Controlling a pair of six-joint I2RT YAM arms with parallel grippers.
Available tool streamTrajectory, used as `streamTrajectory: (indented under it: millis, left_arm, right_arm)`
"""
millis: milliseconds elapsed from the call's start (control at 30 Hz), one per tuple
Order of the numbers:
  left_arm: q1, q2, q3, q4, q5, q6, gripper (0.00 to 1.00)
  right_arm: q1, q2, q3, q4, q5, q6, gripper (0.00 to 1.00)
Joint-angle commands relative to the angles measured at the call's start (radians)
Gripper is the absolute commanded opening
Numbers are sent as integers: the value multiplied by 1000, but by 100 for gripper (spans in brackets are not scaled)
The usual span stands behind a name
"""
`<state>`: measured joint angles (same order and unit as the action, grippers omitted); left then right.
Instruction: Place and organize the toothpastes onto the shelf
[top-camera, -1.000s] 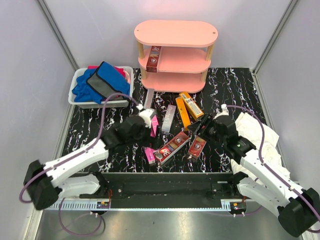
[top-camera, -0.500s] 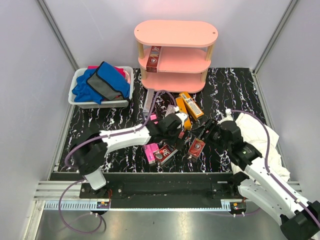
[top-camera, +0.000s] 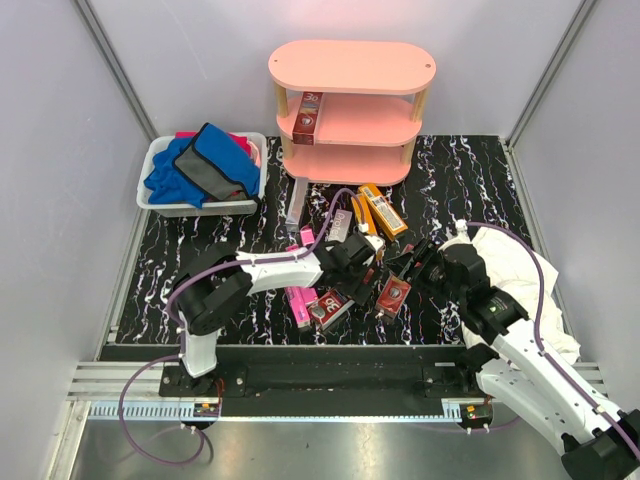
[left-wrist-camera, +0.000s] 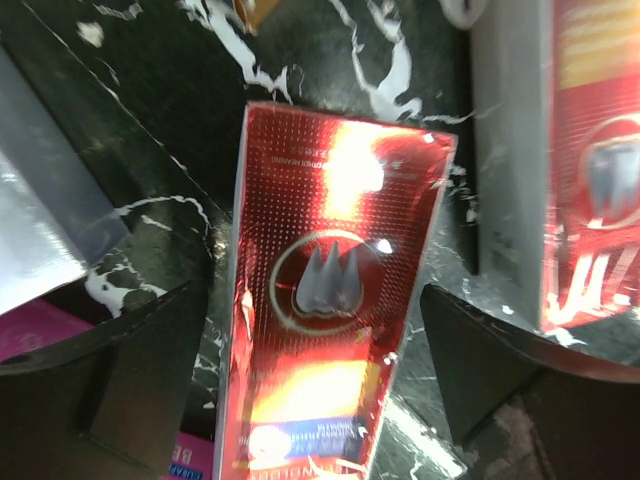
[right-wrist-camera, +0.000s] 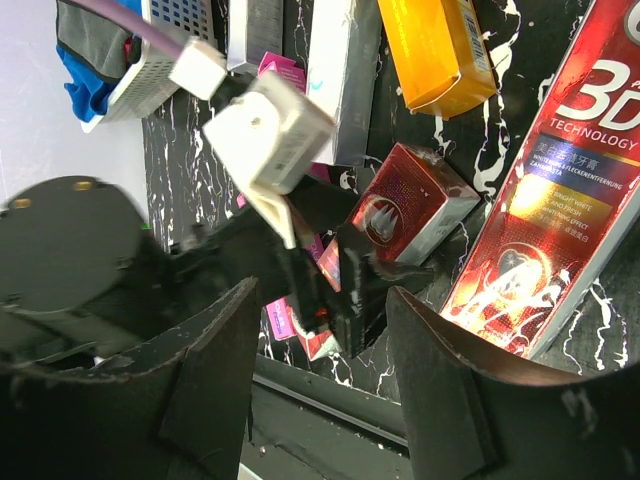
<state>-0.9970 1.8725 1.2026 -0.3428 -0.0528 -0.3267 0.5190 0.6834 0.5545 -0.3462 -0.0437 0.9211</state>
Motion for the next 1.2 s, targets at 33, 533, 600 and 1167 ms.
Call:
streamTrajectory:
  millis: [33, 533, 600, 1167]
  left_arm:
    - [-8, 20, 48, 22, -13, 20, 74]
    - [-2, -177, 57, 16, -117, -37, 49]
    - [11, -226, 61, 16, -120, -58, 49]
    - [377, -775, -426, 425, 48, -671, 50]
  right_arm:
    - [4, -12, 12, -10, 21, 4, 62]
    - [4, -27, 88, -48, 39, -39, 63]
    - [6, -27, 111, -60, 39, -53, 63]
    - [12, 36, 232, -90, 110, -154, 66]
